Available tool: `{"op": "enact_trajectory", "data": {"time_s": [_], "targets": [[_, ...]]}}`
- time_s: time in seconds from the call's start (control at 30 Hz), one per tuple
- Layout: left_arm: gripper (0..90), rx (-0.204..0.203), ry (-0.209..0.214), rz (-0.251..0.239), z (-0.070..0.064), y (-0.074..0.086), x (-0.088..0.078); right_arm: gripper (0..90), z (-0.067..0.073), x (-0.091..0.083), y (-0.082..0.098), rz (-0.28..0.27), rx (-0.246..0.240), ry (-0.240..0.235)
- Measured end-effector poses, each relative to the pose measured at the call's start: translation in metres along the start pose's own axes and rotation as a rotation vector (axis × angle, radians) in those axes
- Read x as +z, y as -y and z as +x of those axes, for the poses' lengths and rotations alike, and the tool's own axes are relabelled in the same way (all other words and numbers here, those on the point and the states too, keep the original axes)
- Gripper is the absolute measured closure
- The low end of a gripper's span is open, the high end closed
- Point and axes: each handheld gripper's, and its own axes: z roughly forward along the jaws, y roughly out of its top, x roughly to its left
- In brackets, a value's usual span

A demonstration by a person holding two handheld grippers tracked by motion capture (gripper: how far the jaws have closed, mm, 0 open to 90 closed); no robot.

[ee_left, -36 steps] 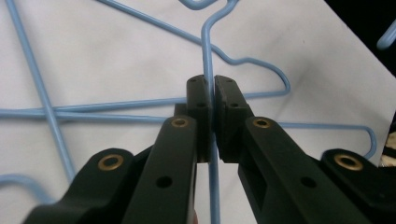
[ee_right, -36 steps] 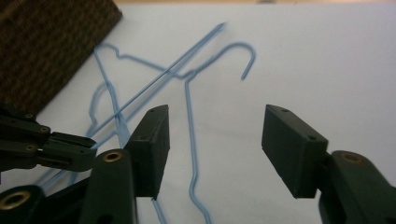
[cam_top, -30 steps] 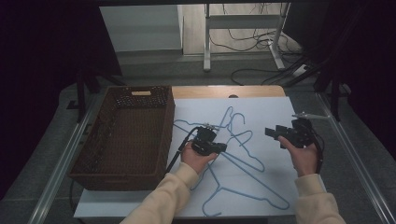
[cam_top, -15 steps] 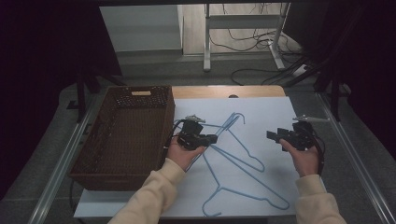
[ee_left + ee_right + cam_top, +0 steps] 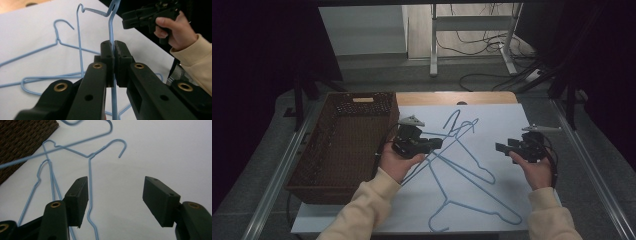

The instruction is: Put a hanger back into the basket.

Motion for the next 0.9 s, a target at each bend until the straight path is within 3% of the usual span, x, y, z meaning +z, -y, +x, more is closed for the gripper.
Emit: {"op": "enact_trajectory", "data": {"time_s": [0.43, 0.9], "targets": [[86.8, -0.01, -0.011, -0.063, 0.014, -0.007, -0.05, 38.0, -0.001, 0.001, 0.001, 0.004, 0.004, 0.01], [86.8, -0.051, -0.048, -0.13, 0.041, 0.005, -0.096, 37.5, 0.0, 0.003, 0.003, 0.011, -0.002, 0.004]]}}
